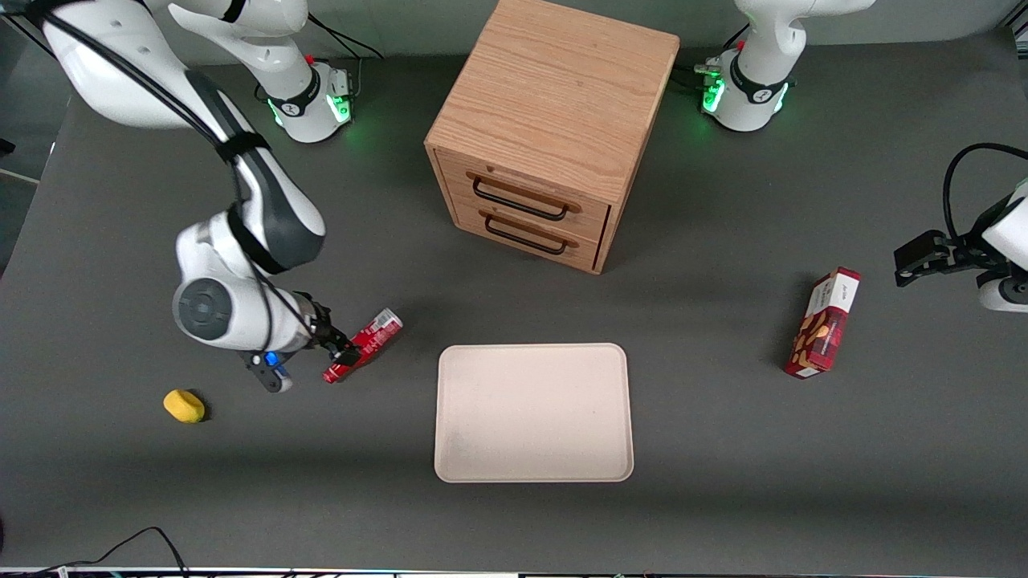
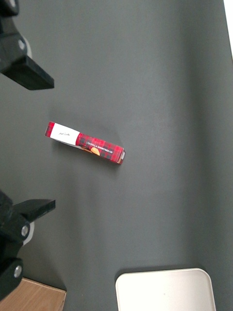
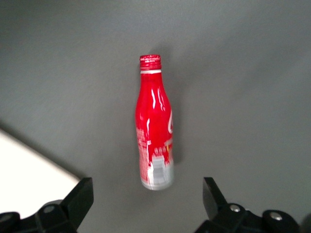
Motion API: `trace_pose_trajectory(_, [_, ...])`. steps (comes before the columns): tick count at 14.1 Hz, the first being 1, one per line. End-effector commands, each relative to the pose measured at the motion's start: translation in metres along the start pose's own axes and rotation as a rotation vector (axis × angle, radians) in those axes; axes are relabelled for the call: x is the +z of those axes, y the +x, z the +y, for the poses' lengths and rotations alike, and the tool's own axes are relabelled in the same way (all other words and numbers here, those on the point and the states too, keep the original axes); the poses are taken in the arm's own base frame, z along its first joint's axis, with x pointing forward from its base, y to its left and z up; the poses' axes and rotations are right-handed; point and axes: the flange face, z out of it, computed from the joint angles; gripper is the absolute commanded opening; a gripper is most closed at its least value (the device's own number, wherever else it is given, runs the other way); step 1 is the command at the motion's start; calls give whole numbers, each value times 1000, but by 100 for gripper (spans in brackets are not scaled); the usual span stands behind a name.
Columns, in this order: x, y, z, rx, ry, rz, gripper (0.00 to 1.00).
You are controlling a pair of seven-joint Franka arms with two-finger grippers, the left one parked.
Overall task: Place coke bottle on tray
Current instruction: 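Lower the open right gripper over the red Coca-Cola bottle's body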
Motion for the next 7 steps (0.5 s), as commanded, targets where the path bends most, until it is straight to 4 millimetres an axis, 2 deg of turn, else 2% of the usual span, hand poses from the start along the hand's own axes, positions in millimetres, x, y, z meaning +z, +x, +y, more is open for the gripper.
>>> trace_pose_trajectory(1, [36, -12, -12, 43, 17, 23, 100])
trace_pose_trajectory(3, [64, -11, -11, 45, 18, 10, 100])
trace_pose_trajectory(7, [89, -5, 2, 26, -22, 38, 100])
